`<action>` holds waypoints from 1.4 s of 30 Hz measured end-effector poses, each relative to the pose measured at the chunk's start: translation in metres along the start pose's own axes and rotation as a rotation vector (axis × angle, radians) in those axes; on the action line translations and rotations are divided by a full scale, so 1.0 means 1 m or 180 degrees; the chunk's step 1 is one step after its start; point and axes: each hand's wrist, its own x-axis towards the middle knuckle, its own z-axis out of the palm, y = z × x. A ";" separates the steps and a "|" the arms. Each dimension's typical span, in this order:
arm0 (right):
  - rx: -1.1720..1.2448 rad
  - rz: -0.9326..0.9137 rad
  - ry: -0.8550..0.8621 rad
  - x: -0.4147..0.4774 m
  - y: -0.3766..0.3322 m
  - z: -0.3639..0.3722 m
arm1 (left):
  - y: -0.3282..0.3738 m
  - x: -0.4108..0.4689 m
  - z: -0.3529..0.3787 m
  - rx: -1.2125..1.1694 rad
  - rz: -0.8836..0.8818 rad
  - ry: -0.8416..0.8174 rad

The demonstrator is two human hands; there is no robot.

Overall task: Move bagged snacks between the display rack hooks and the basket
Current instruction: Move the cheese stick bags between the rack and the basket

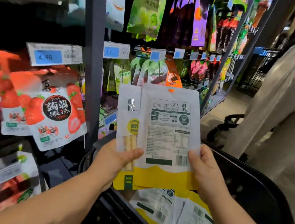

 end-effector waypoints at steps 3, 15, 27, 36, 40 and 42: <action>-0.0413 -0.0148 0.0066 -0.001 -0.001 0.001 | 0.000 -0.001 0.002 -0.0135 -0.0074 -0.0112; -0.2640 -0.0394 -0.0078 -0.029 -0.004 0.041 | -0.002 -0.005 0.004 -0.0272 -0.0156 -0.0131; -0.1140 0.0068 -0.0574 -0.032 0.003 0.058 | -0.004 -0.008 0.007 0.0079 -0.0137 -0.0341; -0.0555 0.0114 -0.0346 -0.032 -0.005 0.053 | 0.000 -0.012 0.009 0.0161 -0.0101 -0.0332; -0.0712 0.0010 -0.0255 -0.032 -0.007 0.051 | 0.000 -0.011 0.010 0.0208 -0.0086 -0.0303; -0.0704 0.0079 -0.0145 -0.028 -0.004 0.049 | 0.000 -0.010 0.010 0.0276 -0.0066 -0.0207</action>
